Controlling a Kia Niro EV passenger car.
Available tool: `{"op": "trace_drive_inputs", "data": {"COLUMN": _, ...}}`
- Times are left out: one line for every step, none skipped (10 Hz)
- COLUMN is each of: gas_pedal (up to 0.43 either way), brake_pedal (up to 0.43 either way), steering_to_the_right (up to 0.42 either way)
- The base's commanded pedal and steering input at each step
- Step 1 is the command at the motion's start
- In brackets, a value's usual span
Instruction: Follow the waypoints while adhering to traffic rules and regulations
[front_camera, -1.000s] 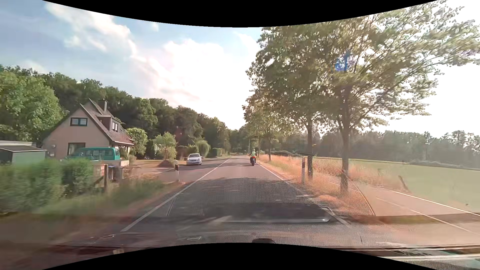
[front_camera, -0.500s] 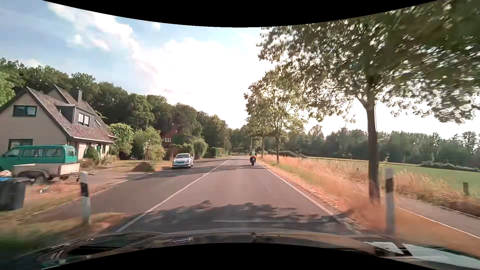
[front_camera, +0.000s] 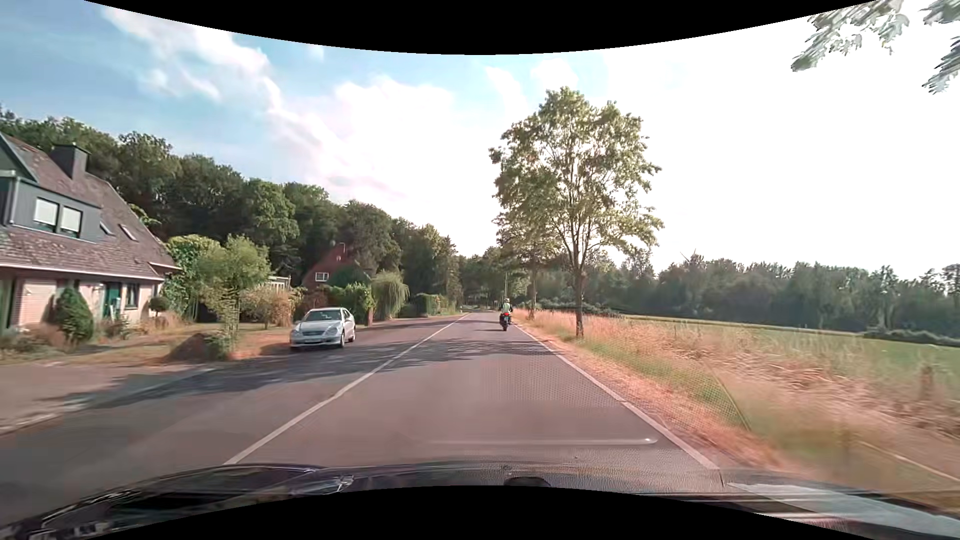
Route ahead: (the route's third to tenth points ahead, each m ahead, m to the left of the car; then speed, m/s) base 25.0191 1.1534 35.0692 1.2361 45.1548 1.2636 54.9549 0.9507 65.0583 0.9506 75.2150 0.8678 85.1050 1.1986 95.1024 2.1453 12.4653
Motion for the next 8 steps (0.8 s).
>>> {"op": "trace_drive_inputs", "data": {"gas_pedal": 0.157, "brake_pedal": 0.0, "steering_to_the_right": 0.0}}
{"op": "trace_drive_inputs", "data": {"gas_pedal": 0.157, "brake_pedal": 0.0, "steering_to_the_right": 0.0}}
{"op": "trace_drive_inputs", "data": {"gas_pedal": 0.169, "brake_pedal": 0.0, "steering_to_the_right": 0.0}}
{"op": "trace_drive_inputs", "data": {"gas_pedal": 0.169, "brake_pedal": 0.0, "steering_to_the_right": -0.001}}
{"op": "trace_drive_inputs", "data": {"gas_pedal": 0.169, "brake_pedal": 0.0, "steering_to_the_right": -0.001}}
{"op": "trace_drive_inputs", "data": {"gas_pedal": 0.169, "brake_pedal": 0.0, "steering_to_the_right": -0.001}}
{"op": "trace_drive_inputs", "data": {"gas_pedal": 0.169, "brake_pedal": 0.0, "steering_to_the_right": -0.002}}
{"op": "trace_drive_inputs", "data": {"gas_pedal": 0.169, "brake_pedal": 0.0, "steering_to_the_right": -0.002}}
